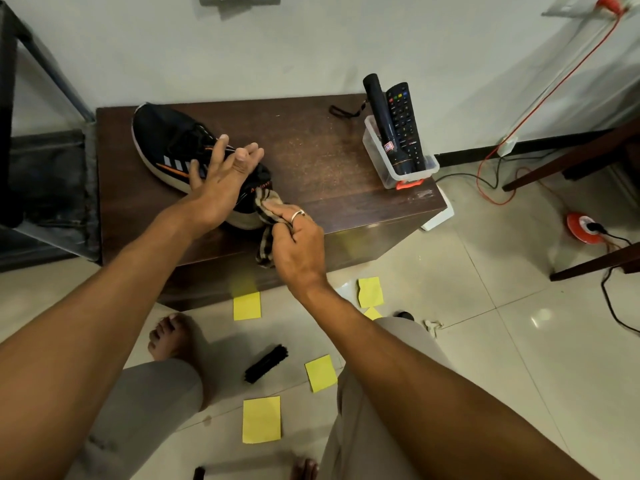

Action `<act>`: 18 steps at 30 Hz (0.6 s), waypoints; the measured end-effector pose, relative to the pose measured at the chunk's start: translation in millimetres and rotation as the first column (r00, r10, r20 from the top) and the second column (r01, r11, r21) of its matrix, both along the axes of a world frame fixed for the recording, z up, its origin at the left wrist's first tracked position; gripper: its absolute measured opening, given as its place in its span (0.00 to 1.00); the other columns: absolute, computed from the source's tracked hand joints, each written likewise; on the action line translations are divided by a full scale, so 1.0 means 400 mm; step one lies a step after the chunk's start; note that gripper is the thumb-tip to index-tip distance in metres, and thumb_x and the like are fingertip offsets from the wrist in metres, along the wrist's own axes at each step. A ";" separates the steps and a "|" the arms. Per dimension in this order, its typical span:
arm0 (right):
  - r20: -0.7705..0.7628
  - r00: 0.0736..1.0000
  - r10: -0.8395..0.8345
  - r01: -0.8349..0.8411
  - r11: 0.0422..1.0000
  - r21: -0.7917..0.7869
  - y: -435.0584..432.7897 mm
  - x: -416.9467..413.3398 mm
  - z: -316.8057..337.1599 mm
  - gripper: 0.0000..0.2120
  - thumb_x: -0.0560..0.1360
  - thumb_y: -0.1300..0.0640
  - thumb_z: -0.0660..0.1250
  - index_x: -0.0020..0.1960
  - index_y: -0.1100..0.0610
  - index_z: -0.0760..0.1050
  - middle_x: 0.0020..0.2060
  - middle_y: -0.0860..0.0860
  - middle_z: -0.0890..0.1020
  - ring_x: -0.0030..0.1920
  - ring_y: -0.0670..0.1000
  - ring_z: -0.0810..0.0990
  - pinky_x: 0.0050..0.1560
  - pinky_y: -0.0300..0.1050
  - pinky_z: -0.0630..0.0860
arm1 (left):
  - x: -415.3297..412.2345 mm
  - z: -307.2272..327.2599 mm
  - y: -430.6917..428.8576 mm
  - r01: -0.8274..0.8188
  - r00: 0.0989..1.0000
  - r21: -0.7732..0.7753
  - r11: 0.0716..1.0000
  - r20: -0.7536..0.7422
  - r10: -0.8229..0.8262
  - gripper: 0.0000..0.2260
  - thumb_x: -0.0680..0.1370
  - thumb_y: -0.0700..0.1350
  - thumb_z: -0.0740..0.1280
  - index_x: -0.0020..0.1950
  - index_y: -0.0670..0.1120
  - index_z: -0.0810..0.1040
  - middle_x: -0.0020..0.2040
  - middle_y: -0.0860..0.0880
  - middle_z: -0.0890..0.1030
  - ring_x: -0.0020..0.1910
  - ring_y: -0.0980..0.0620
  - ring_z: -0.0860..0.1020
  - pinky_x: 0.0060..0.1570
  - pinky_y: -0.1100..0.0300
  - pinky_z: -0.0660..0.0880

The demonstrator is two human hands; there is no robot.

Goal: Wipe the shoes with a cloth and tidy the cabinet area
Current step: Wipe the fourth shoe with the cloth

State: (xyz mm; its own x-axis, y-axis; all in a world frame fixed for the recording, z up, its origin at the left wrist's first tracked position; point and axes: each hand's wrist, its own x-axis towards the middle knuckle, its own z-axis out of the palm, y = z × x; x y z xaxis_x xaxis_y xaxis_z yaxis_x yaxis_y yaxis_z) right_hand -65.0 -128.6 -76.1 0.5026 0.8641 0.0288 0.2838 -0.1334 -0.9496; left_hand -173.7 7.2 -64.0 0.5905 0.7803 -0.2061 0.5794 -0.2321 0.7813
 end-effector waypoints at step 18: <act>0.076 0.994 0.073 -0.072 0.997 -0.010 0.000 -0.031 0.027 0.23 0.74 0.66 0.61 0.68 0.61 0.78 0.61 0.56 0.81 0.62 0.54 0.75 0.66 0.51 0.74 | 0.006 0.046 -0.022 0.024 0.996 0.088 0.996 -0.089 -0.017 0.20 0.86 0.58 0.49 0.76 0.59 0.67 0.80 0.63 0.59 0.80 0.62 0.41 0.75 0.44 0.29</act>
